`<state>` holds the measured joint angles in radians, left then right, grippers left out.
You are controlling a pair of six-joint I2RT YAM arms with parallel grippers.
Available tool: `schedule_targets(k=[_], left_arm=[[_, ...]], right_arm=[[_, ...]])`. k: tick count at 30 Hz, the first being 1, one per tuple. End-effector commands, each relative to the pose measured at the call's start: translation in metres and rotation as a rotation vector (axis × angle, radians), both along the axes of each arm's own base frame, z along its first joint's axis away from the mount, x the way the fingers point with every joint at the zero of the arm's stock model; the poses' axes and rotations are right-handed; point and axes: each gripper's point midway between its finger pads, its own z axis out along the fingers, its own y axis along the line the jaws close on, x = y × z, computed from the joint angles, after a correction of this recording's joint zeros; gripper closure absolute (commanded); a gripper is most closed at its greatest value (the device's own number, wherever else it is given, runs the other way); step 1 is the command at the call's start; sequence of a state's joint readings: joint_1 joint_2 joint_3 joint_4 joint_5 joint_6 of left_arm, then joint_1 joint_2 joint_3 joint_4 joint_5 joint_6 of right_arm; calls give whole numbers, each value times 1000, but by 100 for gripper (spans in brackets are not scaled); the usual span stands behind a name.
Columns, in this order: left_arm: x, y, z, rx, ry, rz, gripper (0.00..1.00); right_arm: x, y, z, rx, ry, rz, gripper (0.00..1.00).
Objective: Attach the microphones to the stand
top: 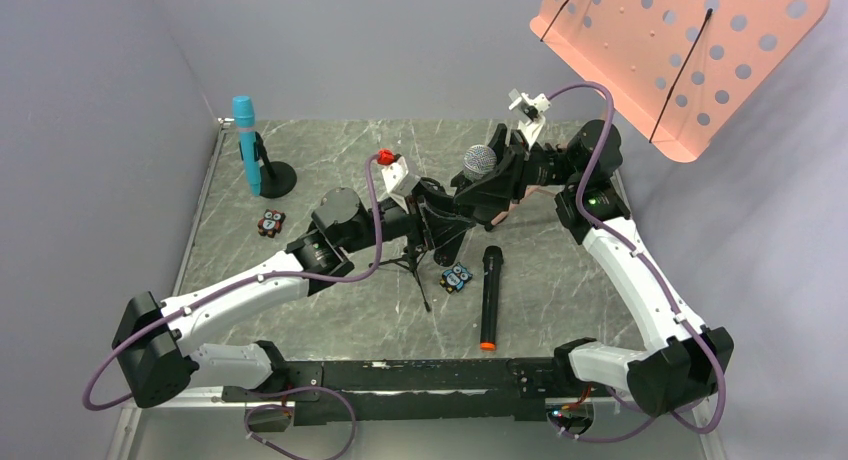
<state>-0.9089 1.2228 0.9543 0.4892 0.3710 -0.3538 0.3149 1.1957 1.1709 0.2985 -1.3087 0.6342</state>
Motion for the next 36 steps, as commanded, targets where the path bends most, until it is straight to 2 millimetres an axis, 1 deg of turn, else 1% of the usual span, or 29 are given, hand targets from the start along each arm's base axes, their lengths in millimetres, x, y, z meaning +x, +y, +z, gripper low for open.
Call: schedule_targets(k=[1,2,4,5,6,8,9,11,14,15,16,19,22,23,24,28,32,36], left_arm=[[-3,3,44,-107,-75,5,98],[-2,4,42,-103,-68,10,93],[-1,7,40,-93,-60,21,71],[-2,9,38,-87,-58,26,61],[-3,12,37,-83,-67,28,53],[-5,20,33,-74,-86,47,41],[-7,28,36,-81,-102,64,36],[-5,43,33,-67,-114,123,21],[-1,72,22,-17,-118,238,11],[5,84,15,8,-106,298,9],[6,96,10,25,-104,342,7],[10,130,-19,112,-77,471,6],[11,159,-60,200,-5,575,5],[9,166,-68,211,17,592,5],[7,172,-82,224,43,602,5],[-1,190,-111,214,115,643,5],[-2,204,-126,194,150,698,5],[-1,210,-136,203,156,723,4]], right_arm=[[-10,-1,3,-6,-42,34,88],[-8,0,5,-9,-58,29,90],[-4,0,9,-17,-97,15,92],[-1,0,17,-19,-135,3,93],[4,1,22,-22,-165,-8,94],[14,3,28,-36,-193,-32,95],[19,4,33,-38,-211,-41,95],[27,8,41,-39,-234,-59,96],[40,14,48,-53,-279,-89,96],[46,17,49,-66,-299,-110,96],[51,21,48,-84,-316,-132,96],[66,37,39,-138,-404,-179,96],[79,52,32,-161,-431,-199,96],[83,56,29,-166,-437,-201,96],[86,60,29,-169,-448,-206,96],[107,69,28,-180,-493,-256,96],[123,75,20,-194,-492,-278,96],[133,79,16,-200,-489,-286,96]])
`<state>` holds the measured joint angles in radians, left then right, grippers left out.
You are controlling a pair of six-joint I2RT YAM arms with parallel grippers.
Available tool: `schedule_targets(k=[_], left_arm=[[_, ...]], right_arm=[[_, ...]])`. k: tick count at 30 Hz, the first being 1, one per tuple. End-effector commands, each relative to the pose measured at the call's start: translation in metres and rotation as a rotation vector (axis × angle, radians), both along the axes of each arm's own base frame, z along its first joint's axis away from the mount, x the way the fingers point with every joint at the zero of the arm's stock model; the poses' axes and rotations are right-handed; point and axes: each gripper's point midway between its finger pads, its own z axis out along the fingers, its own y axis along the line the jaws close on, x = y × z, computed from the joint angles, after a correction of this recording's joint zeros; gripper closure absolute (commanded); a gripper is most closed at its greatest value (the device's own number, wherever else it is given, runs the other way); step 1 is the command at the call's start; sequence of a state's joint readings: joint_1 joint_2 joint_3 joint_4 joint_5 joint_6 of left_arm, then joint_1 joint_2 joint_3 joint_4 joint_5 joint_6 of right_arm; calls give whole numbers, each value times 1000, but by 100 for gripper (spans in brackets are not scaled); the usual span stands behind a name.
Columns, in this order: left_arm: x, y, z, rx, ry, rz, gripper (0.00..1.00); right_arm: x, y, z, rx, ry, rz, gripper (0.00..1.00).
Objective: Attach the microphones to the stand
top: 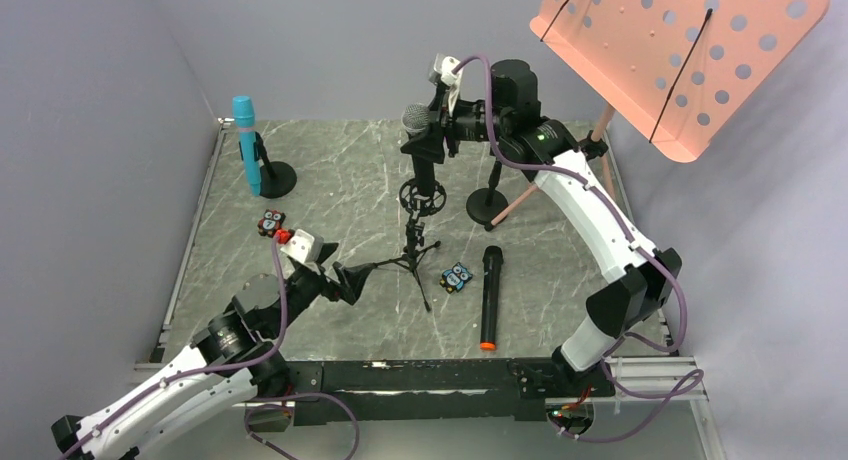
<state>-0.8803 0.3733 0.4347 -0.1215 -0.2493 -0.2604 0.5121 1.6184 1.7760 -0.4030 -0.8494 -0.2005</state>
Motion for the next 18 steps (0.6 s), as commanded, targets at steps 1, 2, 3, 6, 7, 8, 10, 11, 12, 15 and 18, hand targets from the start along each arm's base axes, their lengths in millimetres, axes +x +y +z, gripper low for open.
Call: schedule_targets(k=[1,2,3,6,7,8,10,11,12,15,18], left_arm=[[5,11,0,-24,9,72,3],[5,11,-2,-17,14,71,3],[6,10,-4,-10,17,70,3],[7,7,-8,1,25,61,3],[7,6,-8,2,27,60,3],[8,4,-9,7,29,58,3],[9,3,-10,9,30,53,3],[9,2,-9,8,29,53,3],[9,1,-10,8,30,51,3],[9,0,-11,2,32,48,3],[9,-1,-13,-3,36,44,3]], right_arm=[[11,2,35,45,-129,-27,96],[12,3,35,48,-125,-25,96],[12,4,36,52,-122,-22,96],[11,7,36,68,-101,-5,96],[9,9,37,73,-91,4,96],[8,10,37,79,-82,10,96],[5,11,37,86,-67,22,96],[3,12,36,88,-62,28,96],[1,12,36,90,-57,32,96],[-7,13,35,95,-44,47,96],[-12,12,33,98,-38,54,96]])
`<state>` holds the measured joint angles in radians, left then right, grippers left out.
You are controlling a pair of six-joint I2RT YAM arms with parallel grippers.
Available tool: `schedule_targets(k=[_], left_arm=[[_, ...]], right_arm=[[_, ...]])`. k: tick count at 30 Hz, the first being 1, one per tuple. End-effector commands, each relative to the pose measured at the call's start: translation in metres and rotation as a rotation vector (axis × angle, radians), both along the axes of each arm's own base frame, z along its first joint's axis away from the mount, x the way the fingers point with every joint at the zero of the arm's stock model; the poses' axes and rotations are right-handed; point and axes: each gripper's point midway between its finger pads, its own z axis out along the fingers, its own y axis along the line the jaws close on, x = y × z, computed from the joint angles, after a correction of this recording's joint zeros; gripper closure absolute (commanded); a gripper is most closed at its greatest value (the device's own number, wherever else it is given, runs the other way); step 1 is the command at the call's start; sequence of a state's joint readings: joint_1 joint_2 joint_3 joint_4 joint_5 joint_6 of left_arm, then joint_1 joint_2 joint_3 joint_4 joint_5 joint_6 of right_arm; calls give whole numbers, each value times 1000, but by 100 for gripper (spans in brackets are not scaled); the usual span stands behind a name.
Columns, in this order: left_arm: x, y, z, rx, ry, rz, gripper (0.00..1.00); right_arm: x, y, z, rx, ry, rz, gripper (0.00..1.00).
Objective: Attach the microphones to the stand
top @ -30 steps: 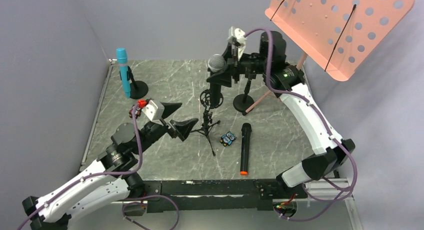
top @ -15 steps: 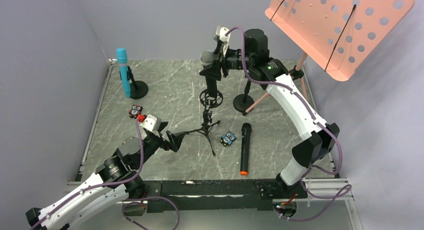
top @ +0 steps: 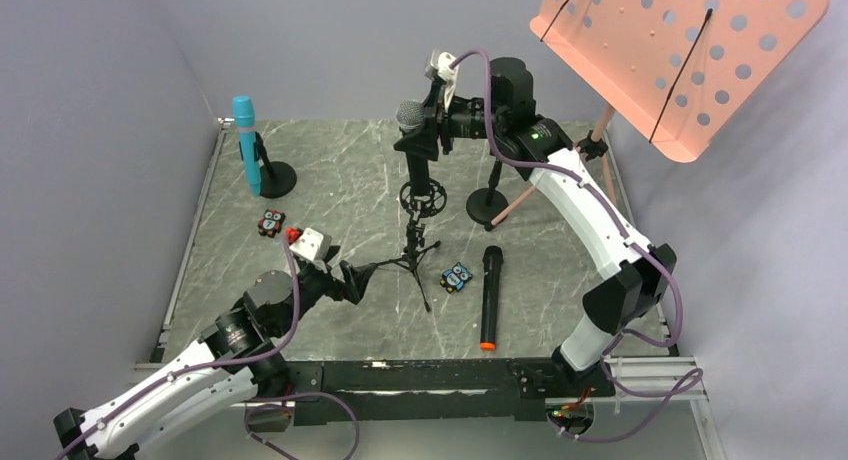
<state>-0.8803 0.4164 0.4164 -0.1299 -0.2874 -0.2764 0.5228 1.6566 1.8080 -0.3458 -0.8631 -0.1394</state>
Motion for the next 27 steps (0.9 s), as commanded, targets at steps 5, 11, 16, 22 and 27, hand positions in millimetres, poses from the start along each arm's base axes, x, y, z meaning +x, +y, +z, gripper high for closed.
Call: schedule_targets(k=[5,11,16,22,27], left_arm=[[2,-4,9,-53,-13,1,3],[1,-3,7,-52,-7,2,3],[1,-3,3,-50,1,1,3],[2,-5,2,-48,3,-2,3],[2,-4,-2,-38,11,3,3]], right_arm=[[-15,-1,13,44,-46,28,96],[-12,-6,11,28,-67,0,96],[-5,-14,16,27,-82,-51,96],[7,-15,7,34,-42,-91,96],[9,-10,3,55,-8,-87,96]])
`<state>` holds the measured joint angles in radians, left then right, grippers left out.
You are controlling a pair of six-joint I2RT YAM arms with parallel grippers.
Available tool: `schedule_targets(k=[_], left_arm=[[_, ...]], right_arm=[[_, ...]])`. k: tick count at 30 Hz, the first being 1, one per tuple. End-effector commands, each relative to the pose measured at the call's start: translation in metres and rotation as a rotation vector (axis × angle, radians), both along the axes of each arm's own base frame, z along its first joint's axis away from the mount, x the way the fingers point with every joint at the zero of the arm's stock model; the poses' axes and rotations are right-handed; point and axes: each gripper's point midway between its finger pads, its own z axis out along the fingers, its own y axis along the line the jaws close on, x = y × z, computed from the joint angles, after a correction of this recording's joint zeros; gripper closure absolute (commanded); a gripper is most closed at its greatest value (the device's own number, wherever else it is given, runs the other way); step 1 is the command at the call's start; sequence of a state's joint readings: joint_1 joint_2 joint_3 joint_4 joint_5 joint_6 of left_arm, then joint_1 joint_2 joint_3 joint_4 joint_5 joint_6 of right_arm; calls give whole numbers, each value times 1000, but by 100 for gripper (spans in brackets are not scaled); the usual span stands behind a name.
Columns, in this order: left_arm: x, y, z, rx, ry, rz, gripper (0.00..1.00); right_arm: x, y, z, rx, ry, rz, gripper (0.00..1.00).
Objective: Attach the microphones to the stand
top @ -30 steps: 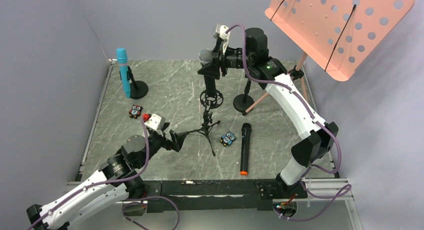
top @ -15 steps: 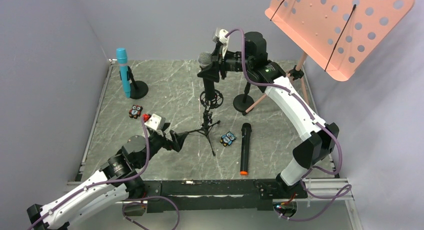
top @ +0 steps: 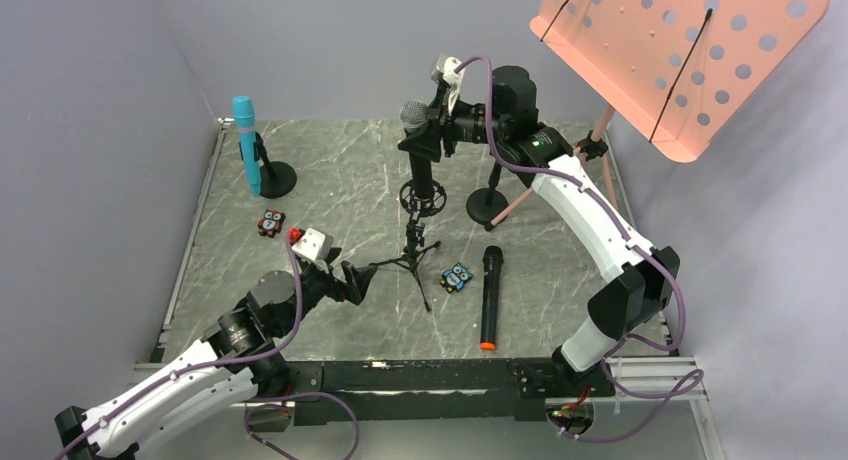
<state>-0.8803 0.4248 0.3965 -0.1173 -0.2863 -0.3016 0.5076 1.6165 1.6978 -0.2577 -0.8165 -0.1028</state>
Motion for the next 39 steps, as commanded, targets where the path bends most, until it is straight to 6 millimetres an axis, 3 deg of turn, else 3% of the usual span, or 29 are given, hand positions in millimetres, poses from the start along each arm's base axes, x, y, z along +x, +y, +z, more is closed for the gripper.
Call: schedule_targets(k=[1,11,25,39], left_arm=[[2,-3,6,-30,-12,0,3],[3,-4,5,-27,-5,0,3],[3,-8,6,-33,-1,-7,3],[3,-10,8,-46,0,-14,3]], right_arm=[[2,-2,17,47,-25,-26,96],[11,4,24,63,-27,-32,96],[15,0,15,77,-10,-88,97],[-8,-15,-1,69,-19,-94,94]])
